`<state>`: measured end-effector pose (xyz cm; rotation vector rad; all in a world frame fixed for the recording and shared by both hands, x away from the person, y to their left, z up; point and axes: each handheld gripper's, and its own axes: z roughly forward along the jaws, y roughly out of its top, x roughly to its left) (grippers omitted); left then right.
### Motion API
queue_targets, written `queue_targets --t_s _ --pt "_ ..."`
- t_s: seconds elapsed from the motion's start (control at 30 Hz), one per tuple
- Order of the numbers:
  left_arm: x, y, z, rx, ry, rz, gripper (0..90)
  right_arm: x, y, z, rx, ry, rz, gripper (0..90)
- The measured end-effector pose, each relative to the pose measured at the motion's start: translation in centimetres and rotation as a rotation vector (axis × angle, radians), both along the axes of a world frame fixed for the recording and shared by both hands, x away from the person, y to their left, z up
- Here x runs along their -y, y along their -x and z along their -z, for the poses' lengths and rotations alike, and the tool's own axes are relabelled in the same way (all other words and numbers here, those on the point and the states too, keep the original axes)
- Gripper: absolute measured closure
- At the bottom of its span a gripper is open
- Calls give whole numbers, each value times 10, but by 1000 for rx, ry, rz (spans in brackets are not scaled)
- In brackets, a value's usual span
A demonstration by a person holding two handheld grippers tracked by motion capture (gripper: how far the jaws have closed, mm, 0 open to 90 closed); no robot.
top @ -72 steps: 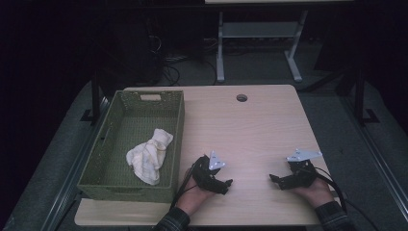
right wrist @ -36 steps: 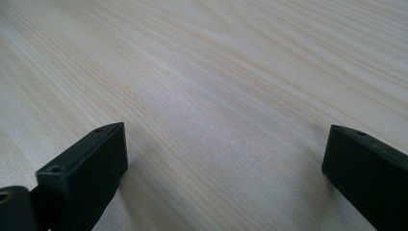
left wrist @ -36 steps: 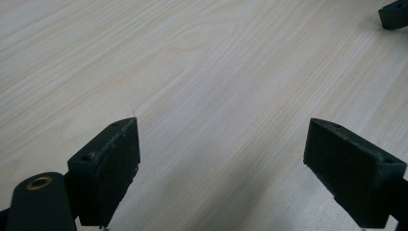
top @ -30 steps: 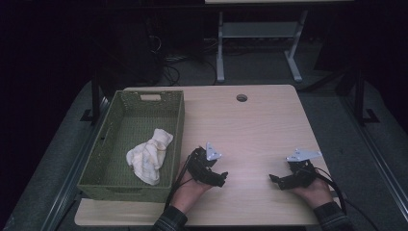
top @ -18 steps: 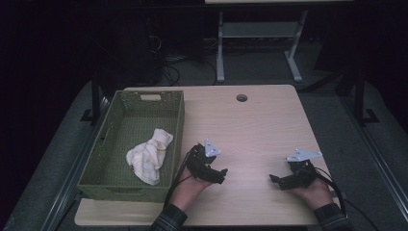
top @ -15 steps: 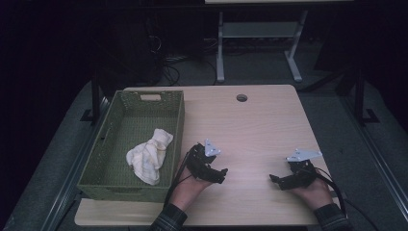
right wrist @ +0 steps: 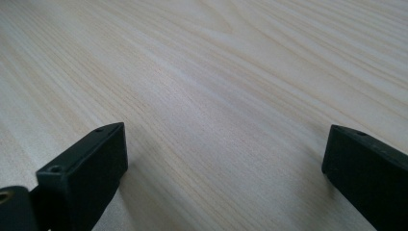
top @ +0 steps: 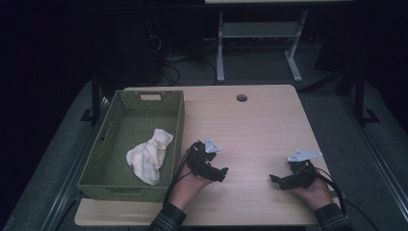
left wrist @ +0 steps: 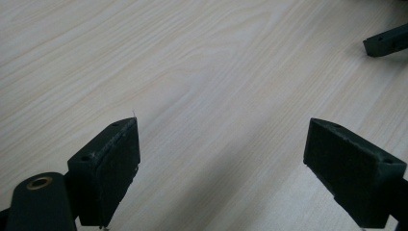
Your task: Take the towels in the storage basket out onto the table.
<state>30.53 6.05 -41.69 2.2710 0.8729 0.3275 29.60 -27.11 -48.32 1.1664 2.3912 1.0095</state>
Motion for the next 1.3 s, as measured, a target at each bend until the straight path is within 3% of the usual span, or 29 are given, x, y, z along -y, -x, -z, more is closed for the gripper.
queue_targets --t_s 0.47,0.73,0.83,1.3 --pt "1 -4 -22 2 58 44 121 0 0 0 0 0 0 16" --pt "-1 -8 -35 10 74 116 124 0 0 0 0 -1 1 16" --pt "-2 -10 -38 14 75 123 124 0 0 0 0 -2 0 16" --pt "-24 -25 -68 30 84 148 130 0 0 0 -1 -2 -2 16"
